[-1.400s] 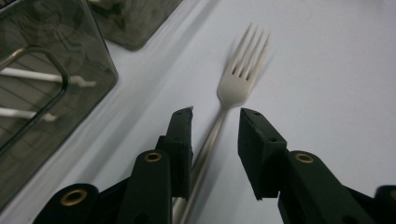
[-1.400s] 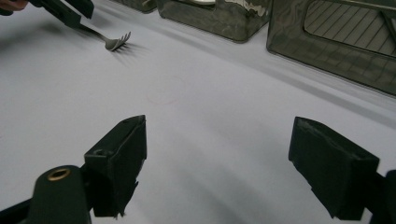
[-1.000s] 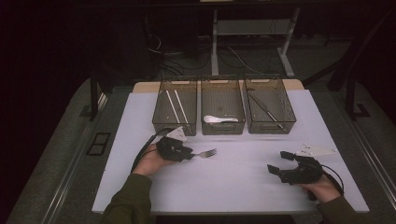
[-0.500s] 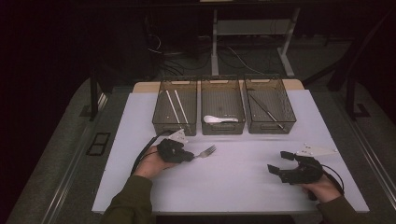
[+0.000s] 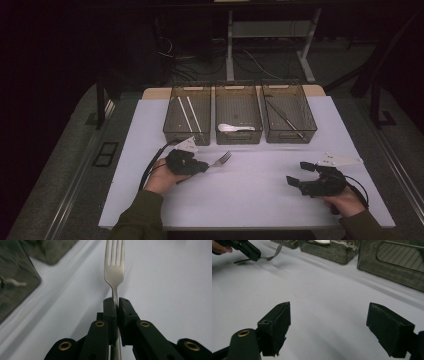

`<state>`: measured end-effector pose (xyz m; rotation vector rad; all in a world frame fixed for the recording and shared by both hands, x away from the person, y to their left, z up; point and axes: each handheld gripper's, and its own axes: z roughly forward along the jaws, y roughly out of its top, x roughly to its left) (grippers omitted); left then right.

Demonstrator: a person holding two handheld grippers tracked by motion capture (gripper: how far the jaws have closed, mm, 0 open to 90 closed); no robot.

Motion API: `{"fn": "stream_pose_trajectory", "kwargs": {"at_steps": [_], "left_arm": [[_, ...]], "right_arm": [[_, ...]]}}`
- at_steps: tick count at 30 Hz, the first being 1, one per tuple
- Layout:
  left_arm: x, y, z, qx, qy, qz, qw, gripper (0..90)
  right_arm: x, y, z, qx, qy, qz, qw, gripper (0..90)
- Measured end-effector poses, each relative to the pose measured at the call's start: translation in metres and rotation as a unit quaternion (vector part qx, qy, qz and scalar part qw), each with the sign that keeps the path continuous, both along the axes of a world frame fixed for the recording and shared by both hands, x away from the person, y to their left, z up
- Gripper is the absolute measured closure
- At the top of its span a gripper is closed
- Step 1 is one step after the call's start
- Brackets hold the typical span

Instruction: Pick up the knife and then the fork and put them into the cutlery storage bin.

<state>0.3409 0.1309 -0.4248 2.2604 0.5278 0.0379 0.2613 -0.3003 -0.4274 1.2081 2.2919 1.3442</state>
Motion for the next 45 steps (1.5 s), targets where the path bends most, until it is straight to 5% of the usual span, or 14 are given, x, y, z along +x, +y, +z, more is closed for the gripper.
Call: {"fn": "stream_pose_trajectory", "kwargs": {"at_steps": [11, 32, 45], "left_arm": [[-0.013, -0.01, 0.017, -0.029, -0.023, 0.014, 0.9992, 84.1], [-0.036, -0.058, 0.033, -0.027, -0.077, 0.007, 0.9966, 84.0], [-0.042, -0.068, 0.034, -0.017, -0.096, 0.006, 0.9952, 84.0]], "right_arm": [[0.007, 0.021, 0.016, 0.019, 0.009, 0.043, 0.9988, 17.4], [0.043, 0.079, 0.034, 0.082, 0.022, 0.084, 0.9929, 45.5], [0.056, 0.099, 0.028, 0.108, 0.049, 0.099, 0.988, 62.5]]}}
